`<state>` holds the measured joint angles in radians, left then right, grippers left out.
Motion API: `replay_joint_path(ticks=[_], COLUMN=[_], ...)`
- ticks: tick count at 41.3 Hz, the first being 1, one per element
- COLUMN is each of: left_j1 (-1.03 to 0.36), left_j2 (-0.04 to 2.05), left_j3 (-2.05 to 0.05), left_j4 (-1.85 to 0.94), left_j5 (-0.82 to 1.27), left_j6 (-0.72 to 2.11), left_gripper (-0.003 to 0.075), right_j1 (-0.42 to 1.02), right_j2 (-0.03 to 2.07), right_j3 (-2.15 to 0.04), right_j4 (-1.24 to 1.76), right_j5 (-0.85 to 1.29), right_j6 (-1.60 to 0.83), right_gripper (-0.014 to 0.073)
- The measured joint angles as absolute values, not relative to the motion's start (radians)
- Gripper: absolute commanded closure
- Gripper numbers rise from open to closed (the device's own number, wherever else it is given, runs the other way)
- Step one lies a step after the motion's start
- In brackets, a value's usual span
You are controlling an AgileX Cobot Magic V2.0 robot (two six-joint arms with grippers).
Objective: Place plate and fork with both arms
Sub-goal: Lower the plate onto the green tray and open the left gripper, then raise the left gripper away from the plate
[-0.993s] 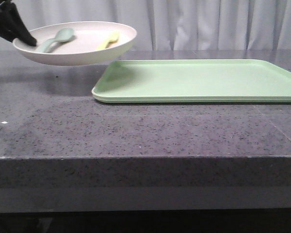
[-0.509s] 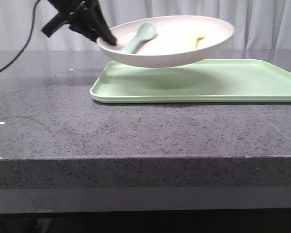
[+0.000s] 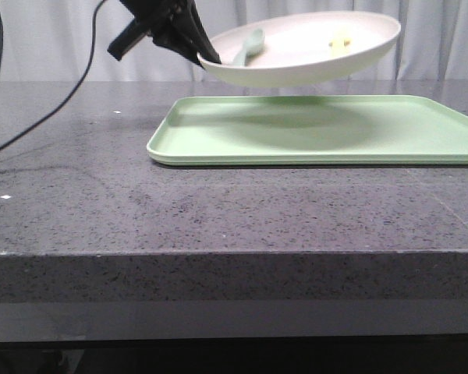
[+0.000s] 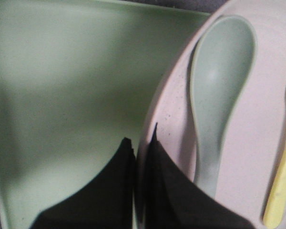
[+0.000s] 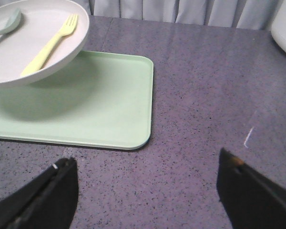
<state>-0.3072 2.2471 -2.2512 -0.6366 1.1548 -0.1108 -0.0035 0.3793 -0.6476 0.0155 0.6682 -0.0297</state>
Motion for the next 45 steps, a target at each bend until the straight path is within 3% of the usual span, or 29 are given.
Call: replay_joint_path(ticks=[15,27,45], left_j1=[-0.396,-0.401,-0.391], left_j2=[2.306,2.306,2.108], left_j3=[-2.264,-2.271,-2.27], left_j4=[-0.444,-0.444,-0.439], left_j5=[1.161,1.154,1.207], left_j6=[-0.198,-0.204,-0.008], left_gripper=[0.0715,0.0397,0.0389], right_j1=[-0.003,-0.003,-0.003], right_j2=[0.379,0.379,0.379], right_j3=[-0.648,-0.648,-0.648], right_j4=[0.016,0.016,0.016], right_j5=[0.668,0.668,0.668], right_j6=[-0.03,-0.03,-0.03], right_gripper=[-0.002,-0.002,-0.002])
